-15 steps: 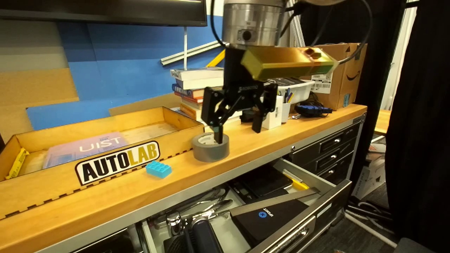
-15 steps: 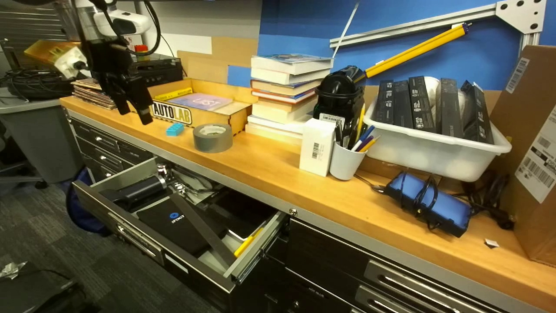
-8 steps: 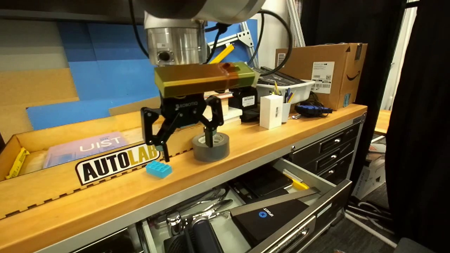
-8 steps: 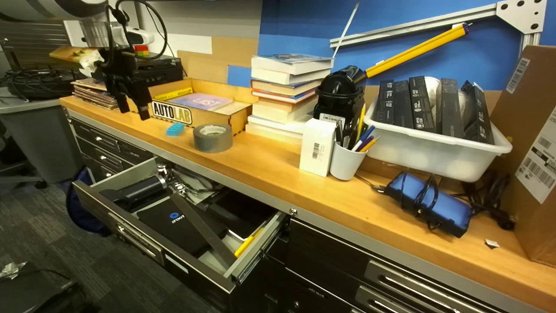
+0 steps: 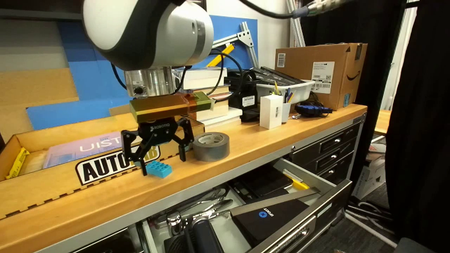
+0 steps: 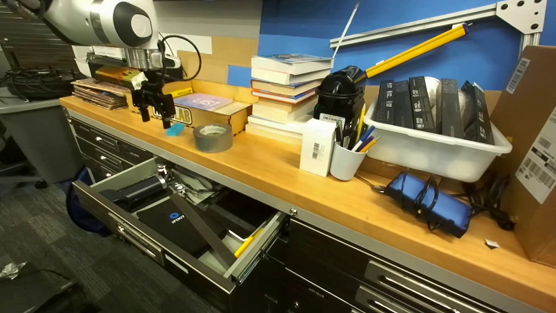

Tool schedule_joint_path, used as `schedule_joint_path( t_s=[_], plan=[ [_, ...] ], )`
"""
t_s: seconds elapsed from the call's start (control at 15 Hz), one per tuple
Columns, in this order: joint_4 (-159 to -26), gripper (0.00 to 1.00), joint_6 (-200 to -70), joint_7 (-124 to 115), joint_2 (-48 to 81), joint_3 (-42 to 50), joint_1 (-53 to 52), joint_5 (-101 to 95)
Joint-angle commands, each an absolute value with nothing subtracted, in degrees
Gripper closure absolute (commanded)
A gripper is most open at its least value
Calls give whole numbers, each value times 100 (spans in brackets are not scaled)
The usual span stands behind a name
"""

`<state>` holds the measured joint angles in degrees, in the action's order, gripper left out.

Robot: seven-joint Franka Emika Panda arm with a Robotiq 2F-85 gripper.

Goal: Put the blue block in the drawer and close it

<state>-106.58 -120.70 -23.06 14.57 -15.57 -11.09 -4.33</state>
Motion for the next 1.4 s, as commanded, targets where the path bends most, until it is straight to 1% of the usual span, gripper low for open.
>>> schedule_joint_path(
  t_s=[0.0,0.4,0.47,0.53,0.6,0.67,1.07,1.13,1.33],
  plan=[
    [-9810,0,-11810,-1991,2088,-1233,-1358,-552],
    [-9158,0,-11609,-1411,2668,-1071,-1381,-292],
    [-9099,25,-11588,-1491,2718,-1040,-1405,-279],
    [-9070,27,-11593,-1515,2747,-1020,-1421,-280],
    [-9074,34,-11592,-1525,2747,-1012,-1435,-274],
    [-9075,44,-11586,-1486,2748,-1021,-1426,-231],
    [-9298,88,-11730,-1389,2597,-1123,-1313,377],
    [-9378,87,-11750,-1427,2548,-1109,-1334,431],
    [-9928,86,-11887,-1521,2178,-1065,-1342,501]
  ],
)
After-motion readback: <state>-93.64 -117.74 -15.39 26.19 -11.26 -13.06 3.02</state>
